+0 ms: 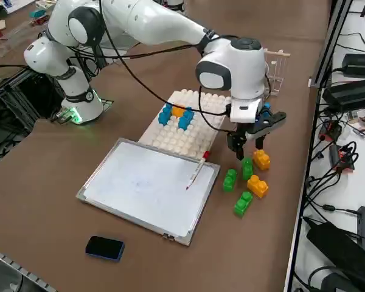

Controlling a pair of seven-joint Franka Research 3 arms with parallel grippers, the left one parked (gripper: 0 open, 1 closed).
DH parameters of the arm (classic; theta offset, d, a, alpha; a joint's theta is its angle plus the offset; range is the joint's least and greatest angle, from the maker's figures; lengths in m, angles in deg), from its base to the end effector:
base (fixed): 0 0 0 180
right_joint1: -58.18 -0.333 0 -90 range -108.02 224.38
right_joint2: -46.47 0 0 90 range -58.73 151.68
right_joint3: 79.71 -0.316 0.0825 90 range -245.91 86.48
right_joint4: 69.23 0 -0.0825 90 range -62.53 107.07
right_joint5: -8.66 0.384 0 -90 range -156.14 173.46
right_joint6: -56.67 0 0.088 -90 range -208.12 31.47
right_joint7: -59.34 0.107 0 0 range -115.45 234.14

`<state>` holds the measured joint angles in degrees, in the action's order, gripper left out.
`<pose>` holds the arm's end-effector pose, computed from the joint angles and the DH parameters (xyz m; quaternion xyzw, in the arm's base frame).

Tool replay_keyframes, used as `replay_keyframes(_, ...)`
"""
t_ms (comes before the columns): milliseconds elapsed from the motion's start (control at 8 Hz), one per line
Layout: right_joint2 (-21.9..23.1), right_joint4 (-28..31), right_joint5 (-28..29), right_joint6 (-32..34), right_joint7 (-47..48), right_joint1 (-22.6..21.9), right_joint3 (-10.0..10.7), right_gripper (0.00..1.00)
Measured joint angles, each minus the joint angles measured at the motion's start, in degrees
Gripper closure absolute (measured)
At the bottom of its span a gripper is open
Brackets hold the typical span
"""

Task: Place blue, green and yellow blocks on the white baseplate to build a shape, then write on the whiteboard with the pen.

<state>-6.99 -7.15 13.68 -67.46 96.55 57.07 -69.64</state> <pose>0.7853 -0.0721 0.2772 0.9238 -0.3731 0.0856 0.0087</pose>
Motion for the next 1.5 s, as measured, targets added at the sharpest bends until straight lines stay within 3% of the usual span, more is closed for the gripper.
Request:
replay_keyframes(375,-0.6,0.0,0.0,0.0,13.01,0.14,0.02,0.15)
replay_keyframes(875,-2.41,0.01,0.0,-0.67,21.64,0.5,0.26,0.15)
replay_keyframes(1375,-3.36,0.14,0.0,-0.85,22.48,1.14,0.35,0.23)
replay_keyframes(1500,-3.5,0.14,0.0,-0.85,22.48,1.19,0.34,0.33)
